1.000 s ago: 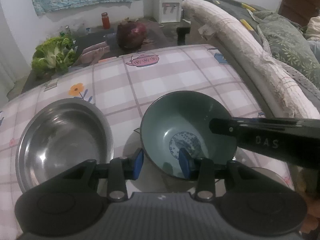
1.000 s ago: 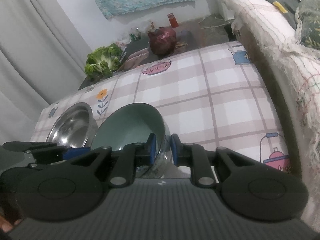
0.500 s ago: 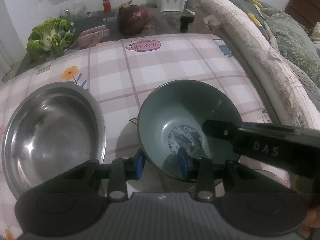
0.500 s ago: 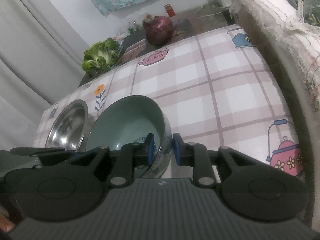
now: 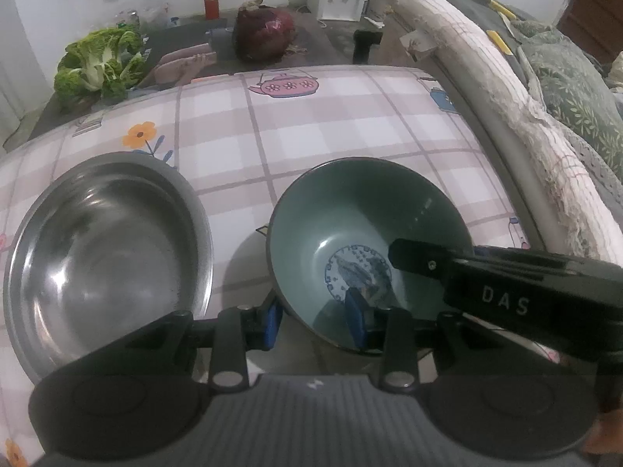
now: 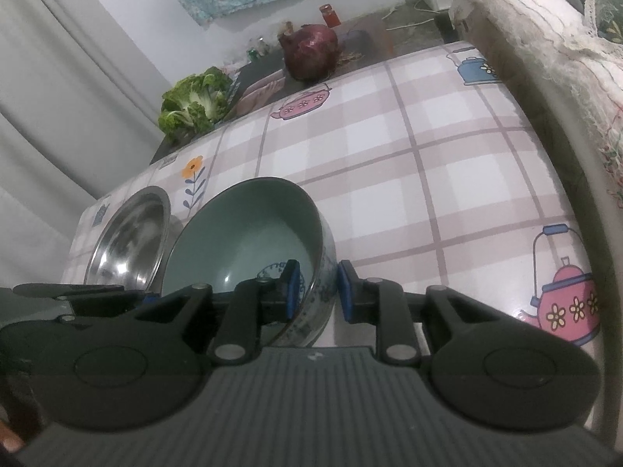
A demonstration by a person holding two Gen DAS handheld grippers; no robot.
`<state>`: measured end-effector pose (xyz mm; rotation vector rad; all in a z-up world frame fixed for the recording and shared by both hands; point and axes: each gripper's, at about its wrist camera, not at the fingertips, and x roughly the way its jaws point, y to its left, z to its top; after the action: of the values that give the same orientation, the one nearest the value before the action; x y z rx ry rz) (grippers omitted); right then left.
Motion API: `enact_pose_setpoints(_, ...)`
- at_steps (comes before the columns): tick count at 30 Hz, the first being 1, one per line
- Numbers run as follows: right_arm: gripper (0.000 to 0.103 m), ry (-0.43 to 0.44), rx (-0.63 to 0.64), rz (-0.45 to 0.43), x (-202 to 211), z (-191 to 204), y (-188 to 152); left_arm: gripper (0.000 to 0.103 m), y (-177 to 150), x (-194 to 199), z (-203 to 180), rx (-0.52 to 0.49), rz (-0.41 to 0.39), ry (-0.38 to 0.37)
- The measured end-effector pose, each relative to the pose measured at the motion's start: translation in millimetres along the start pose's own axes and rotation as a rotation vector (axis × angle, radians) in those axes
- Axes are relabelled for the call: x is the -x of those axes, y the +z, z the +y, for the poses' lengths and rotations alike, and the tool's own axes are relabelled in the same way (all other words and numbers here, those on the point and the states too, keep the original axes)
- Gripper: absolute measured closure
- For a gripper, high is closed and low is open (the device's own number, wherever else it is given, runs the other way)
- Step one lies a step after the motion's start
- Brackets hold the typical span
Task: Organize plates and bowls
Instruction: 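Carry the green bowl over the steel bowl with the right gripper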
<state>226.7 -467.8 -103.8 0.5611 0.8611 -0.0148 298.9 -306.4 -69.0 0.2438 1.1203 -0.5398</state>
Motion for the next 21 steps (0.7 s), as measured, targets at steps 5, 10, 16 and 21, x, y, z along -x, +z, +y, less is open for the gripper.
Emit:
enact_pose_setpoints(5, 0.082, -0.002, 0.002, -0.007, 3.5, 3.7, 1.9, 0.067, 0.6, 5.5, 1.4, 0.000, -0.011, -0.005)
enact_pose_setpoints(10, 0.082, -0.009, 0.014, -0.020, 10.8, 10.4, 4.3, 0.067, 1.7, 13.1, 2.5, 0.003, -0.026, -0.012)
enact_pose_setpoints(16, 0.082, -0.010, 0.025, -0.037, 21.6, 21.6, 9.7, 0.067, 2.5, 27.9, 7.8, 0.007, -0.051, -0.020)
enact_pose_setpoints(21, 0.082, -0.012, 0.047, -0.046, 28.3, 37.4, 14.0, 0.067, 2.7, 41.1, 17.1, 0.021, -0.072, -0.022)
